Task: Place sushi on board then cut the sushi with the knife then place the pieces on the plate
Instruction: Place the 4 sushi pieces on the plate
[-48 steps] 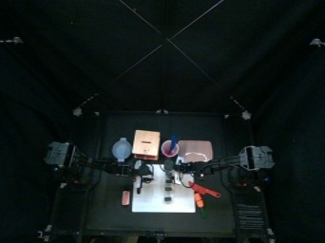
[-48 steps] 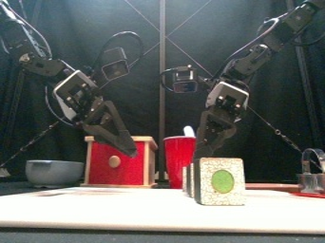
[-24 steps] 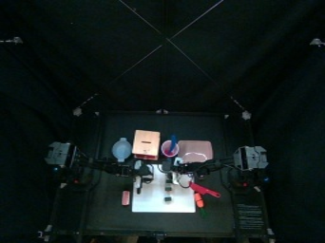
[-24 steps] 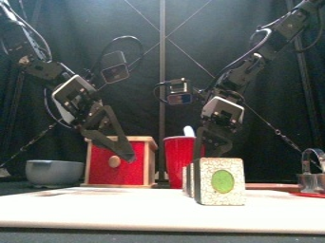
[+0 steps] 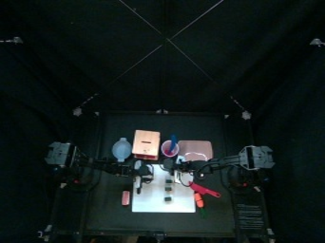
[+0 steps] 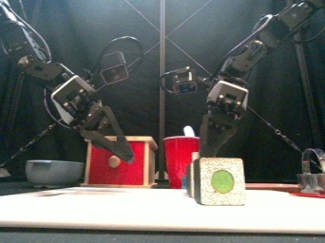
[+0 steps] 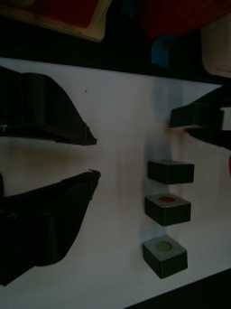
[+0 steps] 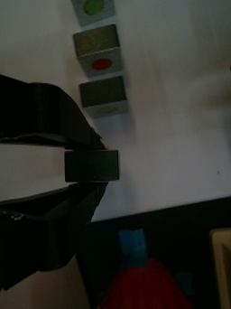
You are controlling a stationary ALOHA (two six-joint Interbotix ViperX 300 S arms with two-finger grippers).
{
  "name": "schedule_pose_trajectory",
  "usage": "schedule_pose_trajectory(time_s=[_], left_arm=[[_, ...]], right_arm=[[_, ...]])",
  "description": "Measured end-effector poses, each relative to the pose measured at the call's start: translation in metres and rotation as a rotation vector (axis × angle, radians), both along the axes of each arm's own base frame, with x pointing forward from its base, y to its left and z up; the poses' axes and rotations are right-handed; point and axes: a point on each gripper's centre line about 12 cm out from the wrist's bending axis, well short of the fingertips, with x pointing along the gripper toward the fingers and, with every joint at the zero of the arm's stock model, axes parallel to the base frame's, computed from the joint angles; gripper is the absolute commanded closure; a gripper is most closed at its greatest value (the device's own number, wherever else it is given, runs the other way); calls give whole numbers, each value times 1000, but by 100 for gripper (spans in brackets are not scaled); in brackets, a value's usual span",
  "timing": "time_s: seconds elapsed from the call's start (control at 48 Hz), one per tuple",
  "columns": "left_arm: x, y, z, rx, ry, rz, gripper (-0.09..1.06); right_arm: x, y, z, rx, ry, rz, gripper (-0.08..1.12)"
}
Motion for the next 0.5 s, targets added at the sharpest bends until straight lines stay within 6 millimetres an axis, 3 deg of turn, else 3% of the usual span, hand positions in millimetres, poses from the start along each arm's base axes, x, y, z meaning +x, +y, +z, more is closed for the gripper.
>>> schedule_pose_trajectory(time_s=[0.208, 0.5], left_arm=[[0, 0, 0, 0, 0, 0, 25], [-1, 0, -1, -1, 5, 1, 25]], right_arm=[[-27, -6, 23, 22, 3, -49, 40], [-57, -35, 32, 61, -21, -182, 40]])
